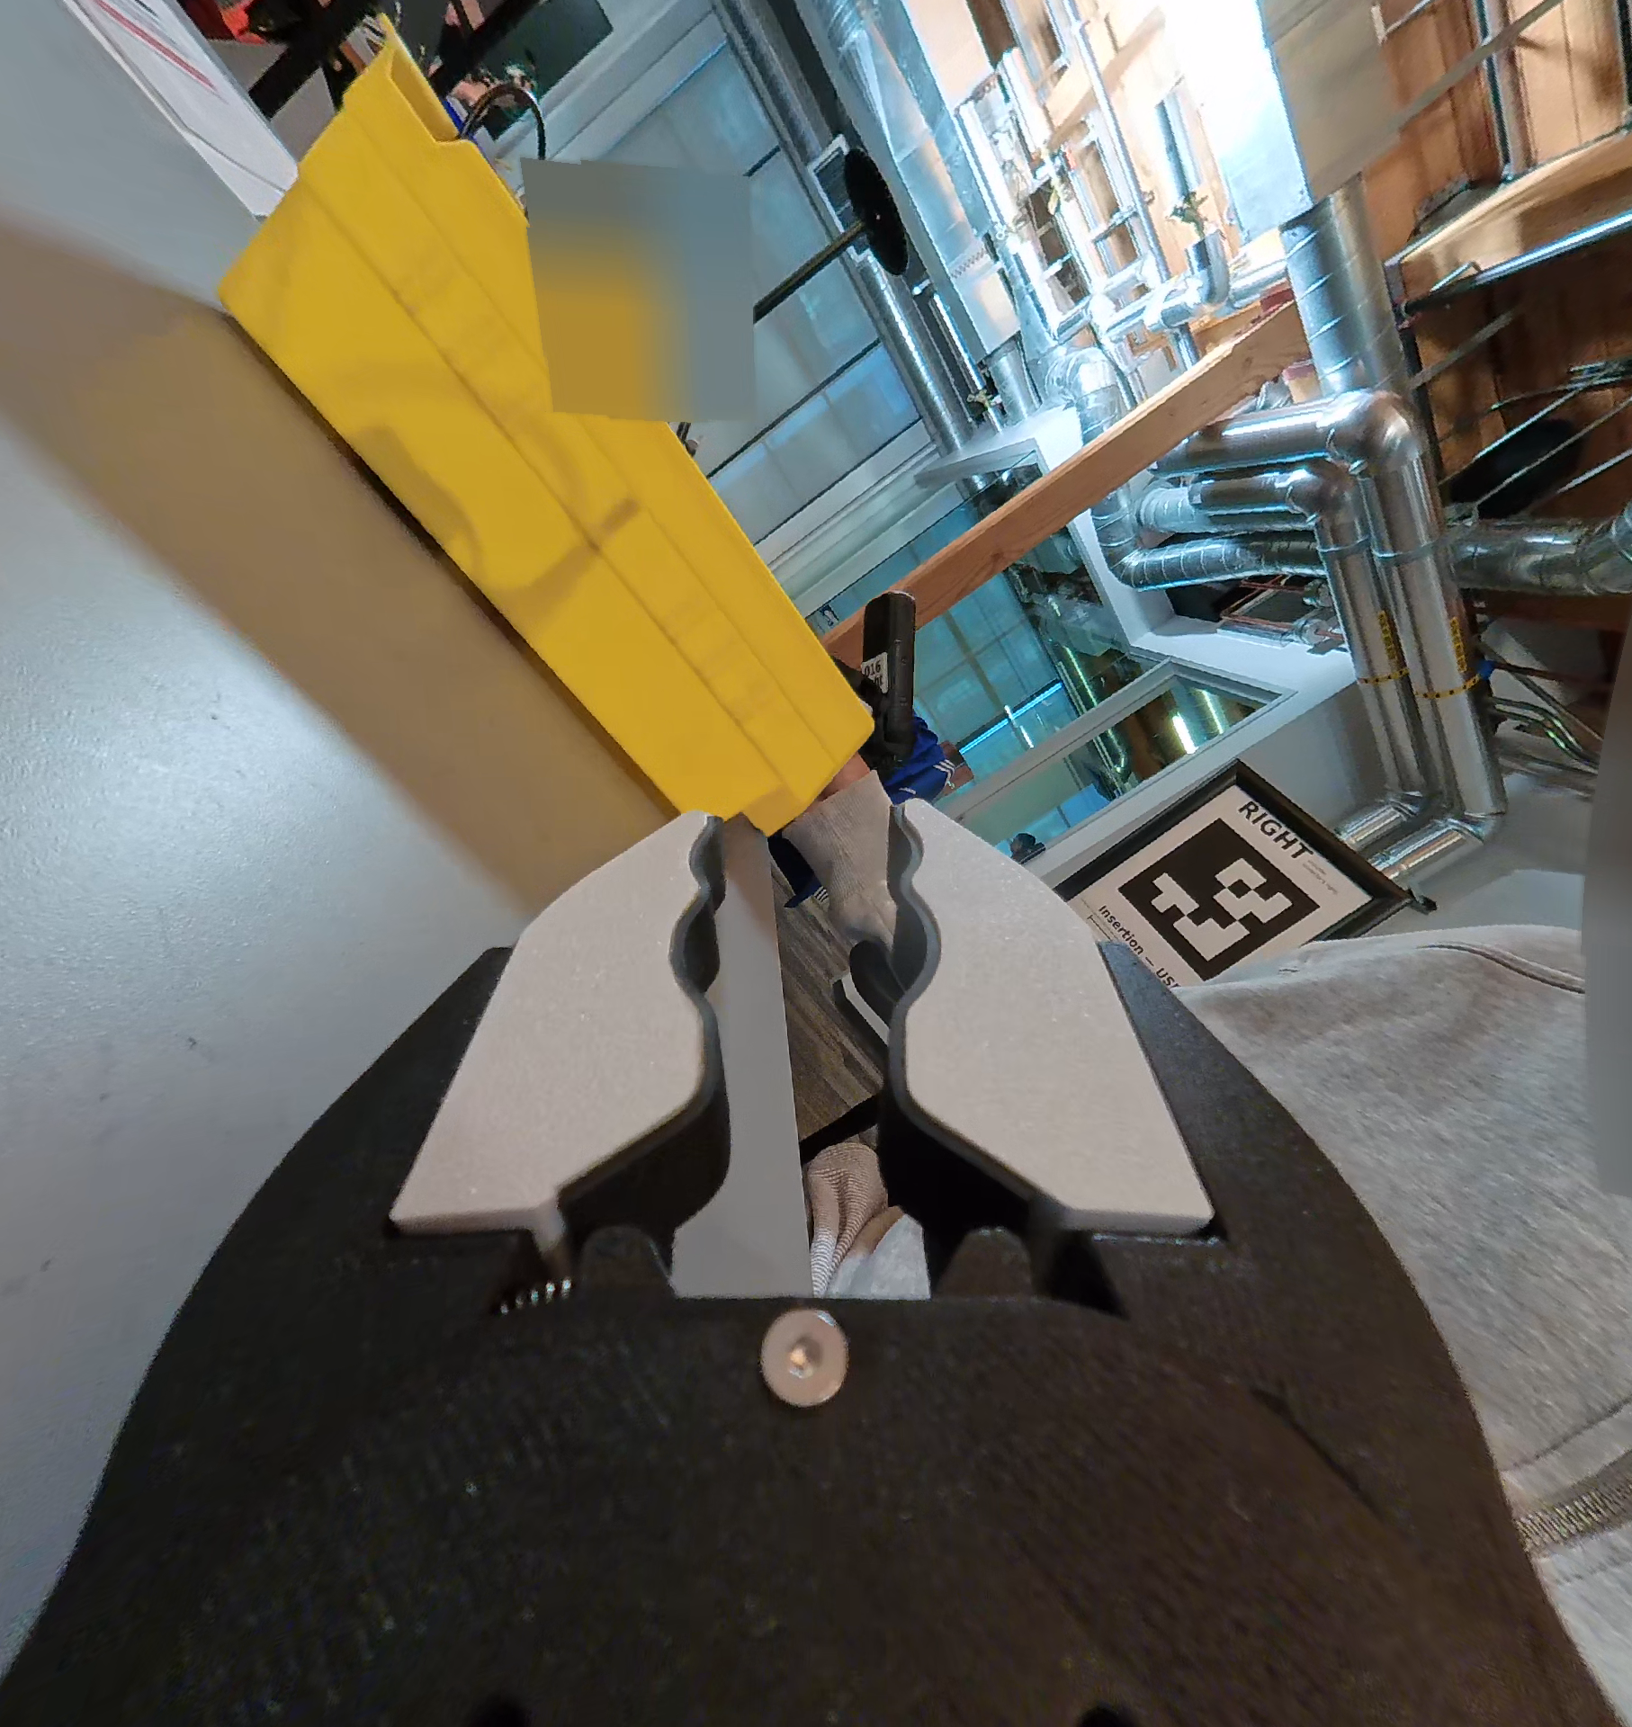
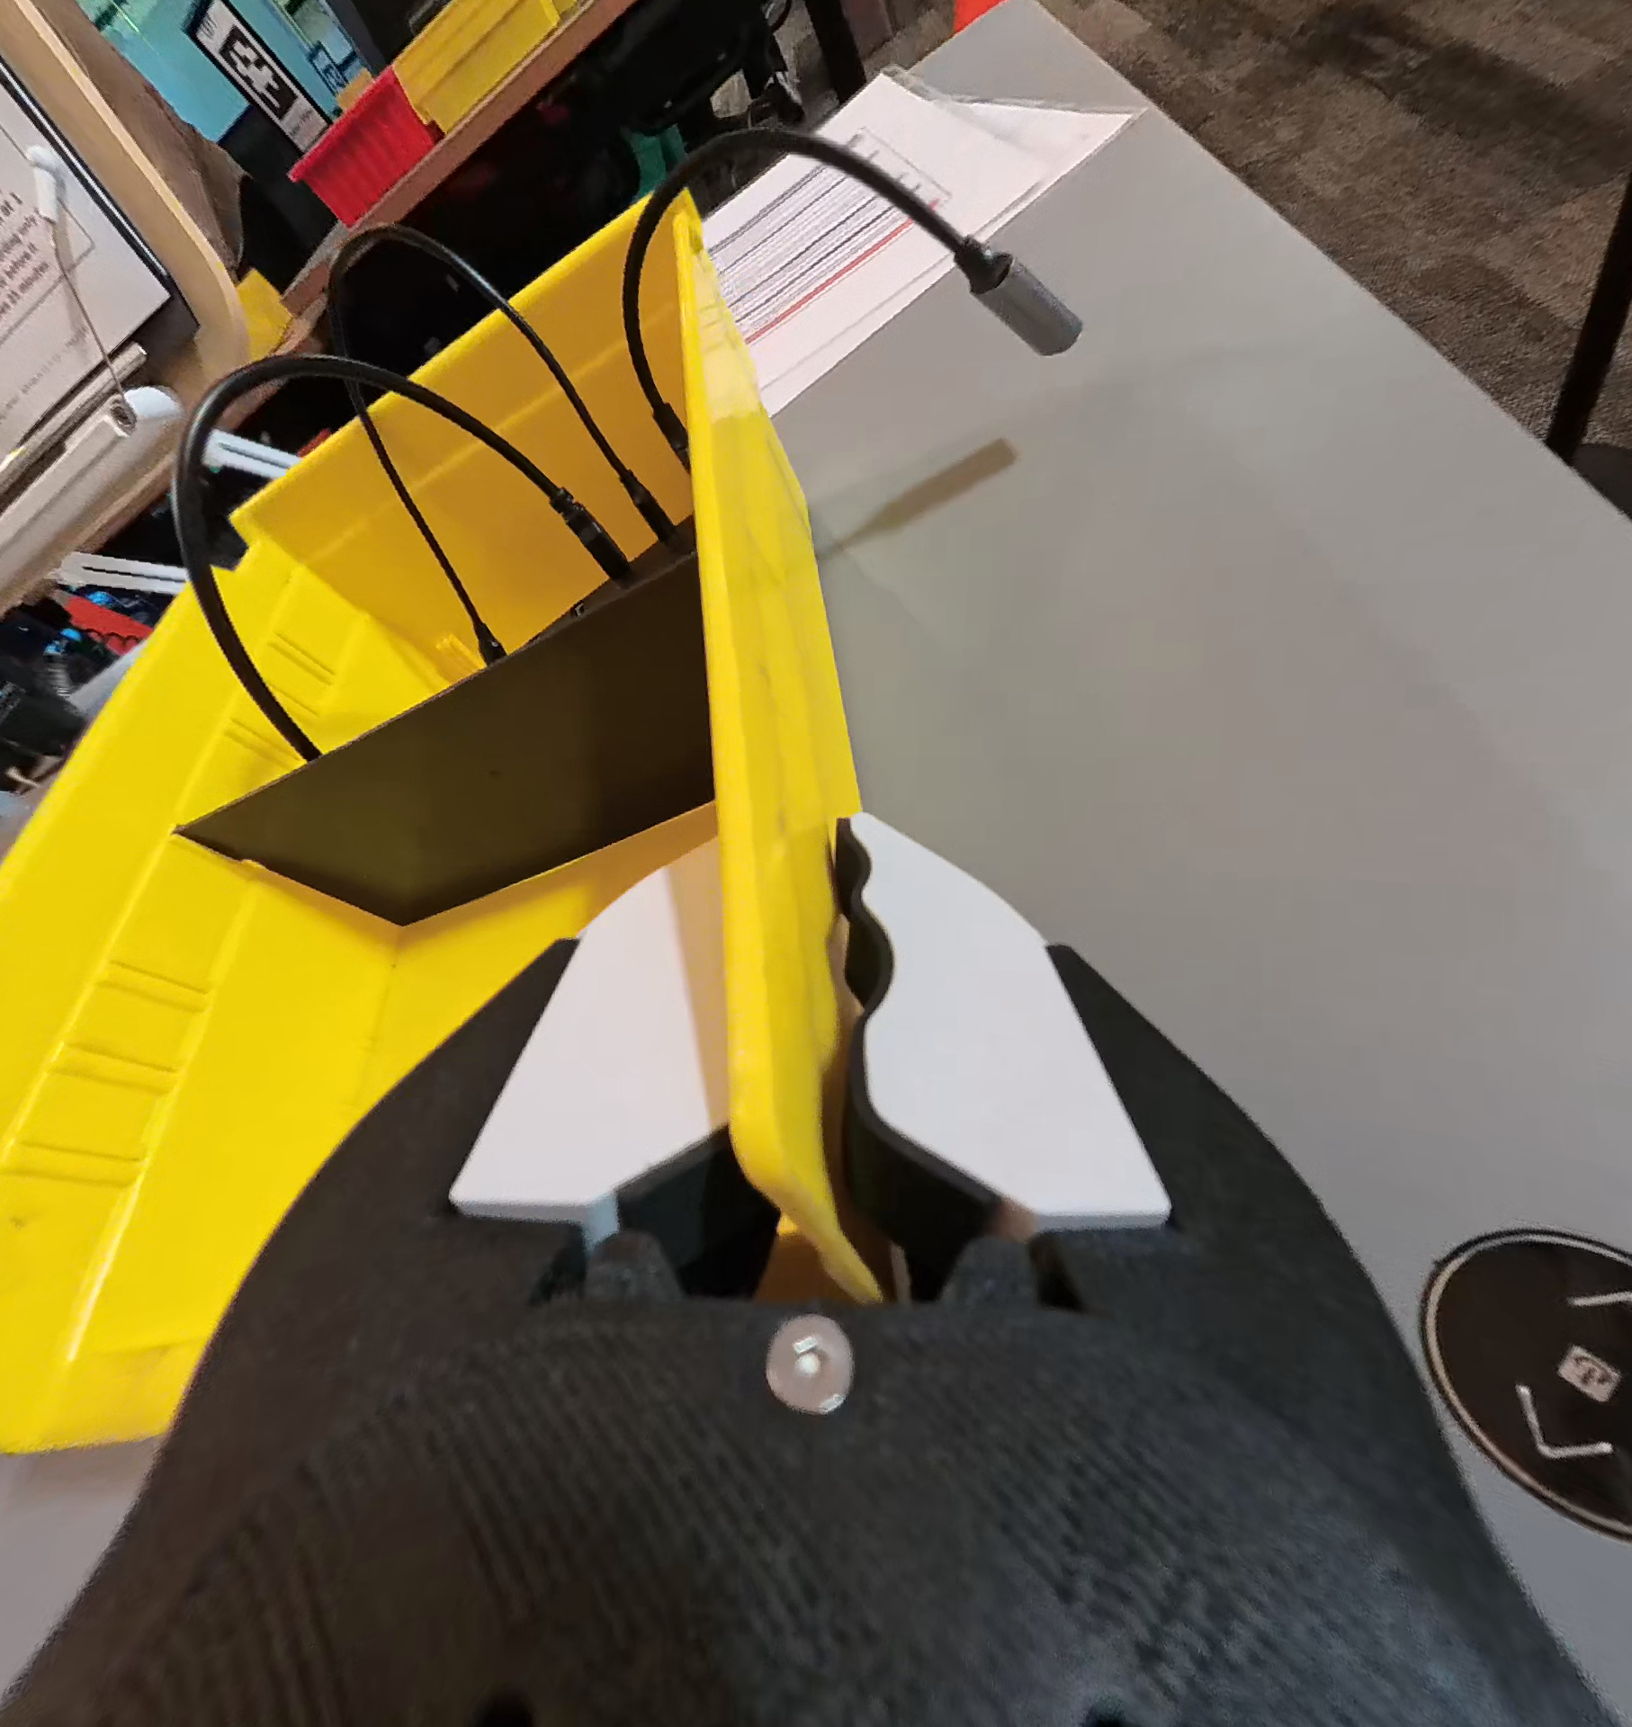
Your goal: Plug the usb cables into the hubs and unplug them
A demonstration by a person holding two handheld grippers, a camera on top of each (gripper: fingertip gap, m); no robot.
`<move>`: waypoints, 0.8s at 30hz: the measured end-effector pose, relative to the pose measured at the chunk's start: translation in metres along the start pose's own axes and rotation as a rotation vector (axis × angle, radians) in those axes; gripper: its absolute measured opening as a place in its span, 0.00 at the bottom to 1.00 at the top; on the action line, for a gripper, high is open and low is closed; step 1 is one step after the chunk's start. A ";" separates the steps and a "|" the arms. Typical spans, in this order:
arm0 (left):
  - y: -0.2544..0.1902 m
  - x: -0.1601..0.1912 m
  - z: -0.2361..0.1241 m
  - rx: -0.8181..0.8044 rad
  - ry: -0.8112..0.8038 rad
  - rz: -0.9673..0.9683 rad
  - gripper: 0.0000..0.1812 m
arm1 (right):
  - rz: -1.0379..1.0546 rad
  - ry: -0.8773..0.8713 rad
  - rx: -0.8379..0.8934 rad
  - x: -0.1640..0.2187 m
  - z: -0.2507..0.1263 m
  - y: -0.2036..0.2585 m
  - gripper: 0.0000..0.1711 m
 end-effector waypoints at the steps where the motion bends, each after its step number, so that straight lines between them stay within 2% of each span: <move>1: 0.000 0.000 0.000 -0.001 0.000 0.001 0.18 | 0.008 0.000 -0.006 0.000 0.000 0.000 0.05; 9: 0.000 0.002 0.001 -0.008 0.010 0.014 0.18 | 0.134 -0.023 -0.032 0.000 -0.003 -0.004 0.05; 16: -0.001 0.006 0.001 -0.033 0.031 0.050 0.18 | 0.126 -0.044 -0.024 -0.004 -0.004 0.003 0.06; 24: -0.009 0.011 -0.018 -0.084 0.018 0.123 0.18 | 0.114 -0.034 -0.128 -0.006 0.020 0.043 0.06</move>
Point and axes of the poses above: each gripper's, where its closed fingertips meet, z out along the fingers, x out of its underside, y = z × x across the jaws, the point moved 3 cm from there along -z, back along the fingers, and after that the axes turned 4 degrees about -y, right-handed, at the moved point
